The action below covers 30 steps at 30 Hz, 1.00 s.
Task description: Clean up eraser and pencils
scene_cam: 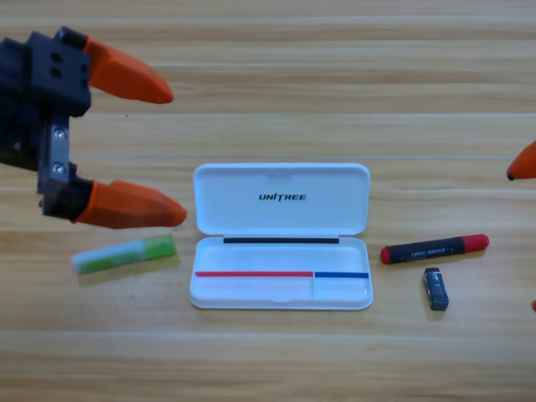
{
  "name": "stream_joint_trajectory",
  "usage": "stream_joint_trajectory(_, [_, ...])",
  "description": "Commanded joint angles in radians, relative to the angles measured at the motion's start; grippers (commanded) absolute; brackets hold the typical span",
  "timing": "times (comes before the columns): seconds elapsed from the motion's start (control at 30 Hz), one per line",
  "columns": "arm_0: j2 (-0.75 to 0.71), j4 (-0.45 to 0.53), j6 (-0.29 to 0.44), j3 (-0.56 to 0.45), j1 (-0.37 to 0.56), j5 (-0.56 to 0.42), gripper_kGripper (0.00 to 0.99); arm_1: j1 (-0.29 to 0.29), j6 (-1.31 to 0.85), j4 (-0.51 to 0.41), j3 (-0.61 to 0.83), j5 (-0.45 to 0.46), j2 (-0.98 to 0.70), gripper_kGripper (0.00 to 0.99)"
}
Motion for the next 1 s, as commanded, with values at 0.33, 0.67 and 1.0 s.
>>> stream_joint_trajectory(0.33, [0.017, 0.004, 0.012, 0.038, -0.020, -0.007, 0.989, 0.024, 0.019, -0.019, 0.047, 0.005, 0.005, 0.988])
stream_joint_trajectory(0.67, [0.039, 0.005, 0.032, 0.029, -0.020, 0.132, 0.989, 0.003, 0.137, -0.046, 0.063, -0.170, 0.033, 0.989])
stream_joint_trajectory(1.0, [0.223, 0.103, 0.108, -0.058, 0.090, 0.362, 0.983, -0.019, 0.476, 0.038, -0.062, -0.518, 0.255, 0.986])
